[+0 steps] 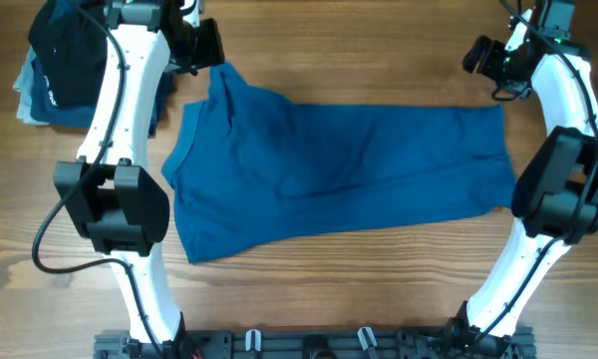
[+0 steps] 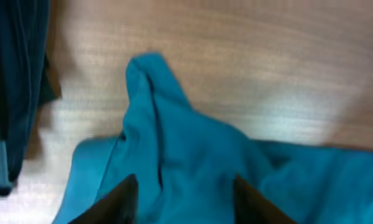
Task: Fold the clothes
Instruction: 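Release the shirt and lift both grippers up and away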
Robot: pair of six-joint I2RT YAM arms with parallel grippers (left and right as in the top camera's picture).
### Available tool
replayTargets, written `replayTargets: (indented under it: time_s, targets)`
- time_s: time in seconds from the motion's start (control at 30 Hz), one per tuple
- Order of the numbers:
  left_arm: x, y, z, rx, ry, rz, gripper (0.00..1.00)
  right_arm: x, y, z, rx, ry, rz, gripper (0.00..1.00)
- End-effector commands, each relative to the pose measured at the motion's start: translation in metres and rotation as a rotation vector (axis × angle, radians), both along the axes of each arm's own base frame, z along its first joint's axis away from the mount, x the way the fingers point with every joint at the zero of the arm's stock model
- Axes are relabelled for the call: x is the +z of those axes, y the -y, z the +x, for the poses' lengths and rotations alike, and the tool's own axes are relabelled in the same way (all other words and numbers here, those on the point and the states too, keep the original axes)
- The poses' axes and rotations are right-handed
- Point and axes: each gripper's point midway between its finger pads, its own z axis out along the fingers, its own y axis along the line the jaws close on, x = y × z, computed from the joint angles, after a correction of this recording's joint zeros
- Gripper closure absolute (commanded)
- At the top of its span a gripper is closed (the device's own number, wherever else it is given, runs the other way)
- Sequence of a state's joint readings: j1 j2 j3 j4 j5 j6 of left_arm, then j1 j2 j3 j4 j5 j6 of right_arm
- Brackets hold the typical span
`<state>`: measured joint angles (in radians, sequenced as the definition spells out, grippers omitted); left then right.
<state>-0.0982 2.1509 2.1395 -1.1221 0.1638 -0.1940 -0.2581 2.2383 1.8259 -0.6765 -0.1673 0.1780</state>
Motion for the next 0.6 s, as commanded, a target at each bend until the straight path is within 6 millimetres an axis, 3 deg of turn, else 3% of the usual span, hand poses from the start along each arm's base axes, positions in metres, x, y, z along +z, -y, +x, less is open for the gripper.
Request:
replayTargets:
  time_s: [0.0,0.1,0.2,0.33,0.43,0.57]
  targets:
    - [-0.025,0.011,0.018,-0.026,-0.004,-0.046,0.37,-0.034,0.018,-0.013,-0.079,-0.105,-0.042,0.01]
    - [-0.064,0.013,0.025,-0.031,-0.055,-0.047,0.26,-0.044,0.024,-0.025,-0.096,-0.159,-0.037,0.01]
    - [-0.101,0.013,0.026,-0.029,-0.115,-0.042,0.22,-0.047,0.031,-0.034,-0.138,-0.188,-0.017,0.01]
    - [-0.152,0.012,0.02,-0.026,-0.211,-0.034,0.2,-0.046,0.018,-0.039,-0.079,-0.19,0.094,0.01]
    - [-0.169,0.012,0.018,-0.025,-0.24,-0.031,0.18,-0.046,0.007,-0.04,-0.058,-0.193,0.142,0.01]
    - [-0.169,0.012,0.025,-0.025,-0.211,-0.029,0.19,-0.047,-0.001,-0.043,-0.046,-0.214,0.153,0.02]
